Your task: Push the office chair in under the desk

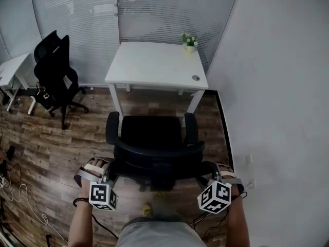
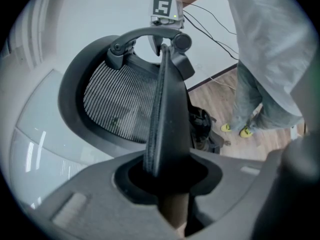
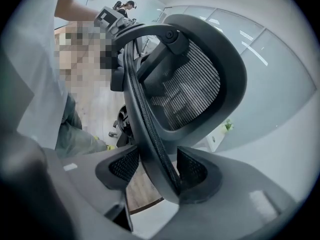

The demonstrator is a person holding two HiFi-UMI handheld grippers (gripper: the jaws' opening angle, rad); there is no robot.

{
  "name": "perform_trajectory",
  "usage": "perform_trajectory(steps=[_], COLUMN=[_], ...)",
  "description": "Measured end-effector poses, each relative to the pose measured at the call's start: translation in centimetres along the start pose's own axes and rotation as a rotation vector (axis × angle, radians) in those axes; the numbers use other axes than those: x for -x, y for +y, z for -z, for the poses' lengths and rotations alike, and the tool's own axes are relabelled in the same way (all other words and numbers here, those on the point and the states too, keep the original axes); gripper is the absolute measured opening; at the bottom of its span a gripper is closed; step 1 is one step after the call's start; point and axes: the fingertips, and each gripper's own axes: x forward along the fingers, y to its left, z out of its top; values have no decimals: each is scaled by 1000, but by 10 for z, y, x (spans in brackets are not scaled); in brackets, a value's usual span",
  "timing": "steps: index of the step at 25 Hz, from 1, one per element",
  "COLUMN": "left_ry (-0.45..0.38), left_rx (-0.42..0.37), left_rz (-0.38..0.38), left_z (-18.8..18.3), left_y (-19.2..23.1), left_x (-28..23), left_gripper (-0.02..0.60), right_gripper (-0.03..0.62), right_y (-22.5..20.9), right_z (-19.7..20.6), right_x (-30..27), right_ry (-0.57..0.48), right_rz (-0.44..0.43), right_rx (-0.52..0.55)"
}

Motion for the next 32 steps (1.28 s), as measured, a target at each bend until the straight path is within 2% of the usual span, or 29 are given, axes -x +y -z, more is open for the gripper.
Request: perform_trajectory(steps=[23, 32], left_ry=[-7, -11], left_rx=[3, 4], left_rz=[6, -5], left_z=[36, 52], left_y=[135, 176], left_x=[-123, -152], left_gripper=[118, 118], right_gripper=[241, 241], right_y=[-150, -193], right_z=[-26, -42], right_x=[-102, -128], right_ry=[-49, -62], right_rz=[52, 67], right_rx=[23, 38])
